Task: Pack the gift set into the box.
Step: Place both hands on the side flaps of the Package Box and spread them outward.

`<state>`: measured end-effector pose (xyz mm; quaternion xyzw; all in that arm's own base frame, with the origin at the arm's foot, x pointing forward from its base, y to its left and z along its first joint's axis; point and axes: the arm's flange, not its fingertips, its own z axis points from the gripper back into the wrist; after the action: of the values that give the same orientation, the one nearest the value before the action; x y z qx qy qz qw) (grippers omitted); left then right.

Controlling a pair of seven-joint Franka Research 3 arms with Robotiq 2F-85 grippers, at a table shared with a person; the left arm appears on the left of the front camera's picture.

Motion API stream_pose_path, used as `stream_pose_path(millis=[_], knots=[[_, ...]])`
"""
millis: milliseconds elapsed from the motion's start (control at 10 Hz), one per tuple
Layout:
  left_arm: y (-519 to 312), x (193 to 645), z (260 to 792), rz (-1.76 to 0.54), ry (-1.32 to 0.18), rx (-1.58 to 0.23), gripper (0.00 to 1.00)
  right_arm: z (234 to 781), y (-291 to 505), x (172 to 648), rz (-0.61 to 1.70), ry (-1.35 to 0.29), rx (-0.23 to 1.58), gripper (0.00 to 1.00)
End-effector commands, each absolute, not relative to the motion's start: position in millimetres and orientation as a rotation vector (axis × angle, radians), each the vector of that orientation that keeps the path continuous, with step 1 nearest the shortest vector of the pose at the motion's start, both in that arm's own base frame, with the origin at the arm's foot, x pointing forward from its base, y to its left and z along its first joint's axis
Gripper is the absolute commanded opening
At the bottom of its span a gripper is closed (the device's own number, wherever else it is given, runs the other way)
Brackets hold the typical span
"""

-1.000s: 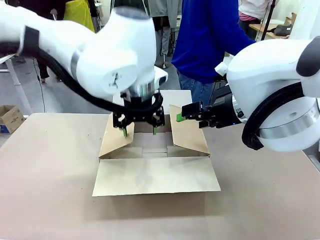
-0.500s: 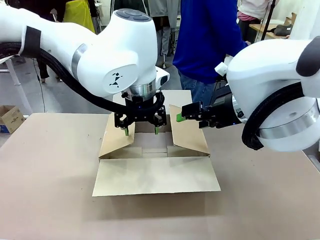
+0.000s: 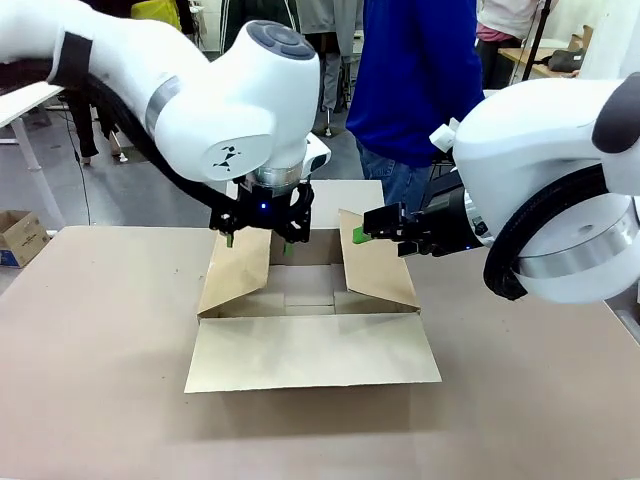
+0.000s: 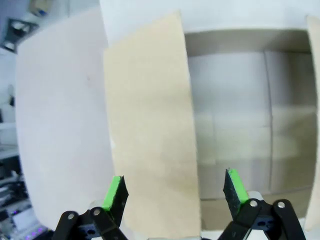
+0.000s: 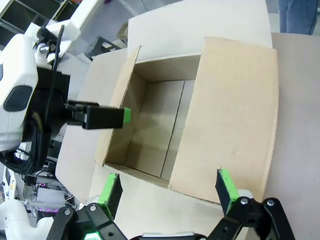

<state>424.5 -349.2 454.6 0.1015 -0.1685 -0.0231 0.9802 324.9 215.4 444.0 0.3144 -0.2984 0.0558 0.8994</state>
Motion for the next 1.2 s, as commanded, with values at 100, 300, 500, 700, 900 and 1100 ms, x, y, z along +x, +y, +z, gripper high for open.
stream_pose_path(millis=[100, 300, 500, 700, 900, 1100], knots=[[-361, 455, 445, -0.073, -0.319, 0.262, 1.0, 443, 216, 324, 0.101, -0.631, 0.652, 1.0], [-365, 464, 432, -0.054, -0.281, 0.321, 1.0, 443, 216, 324, 0.101, -0.631, 0.652, 1.0], [-362, 466, 425, -0.025, -0.284, 0.396, 1.0, 443, 216, 324, 0.101, -0.631, 0.652, 1.0], [-349, 462, 430, 0.0, -0.294, 0.4, 1.0, 443, 216, 324, 0.101, -0.631, 0.652, 1.0], [-332, 456, 435, -0.006, -0.27, 0.456, 1.0, 443, 216, 324, 0.101, -0.631, 0.652, 1.0], [-309, 451, 448, 0.035, -0.301, 0.427, 1.0, 443, 216, 324, 0.101, -0.631, 0.652, 1.0]])
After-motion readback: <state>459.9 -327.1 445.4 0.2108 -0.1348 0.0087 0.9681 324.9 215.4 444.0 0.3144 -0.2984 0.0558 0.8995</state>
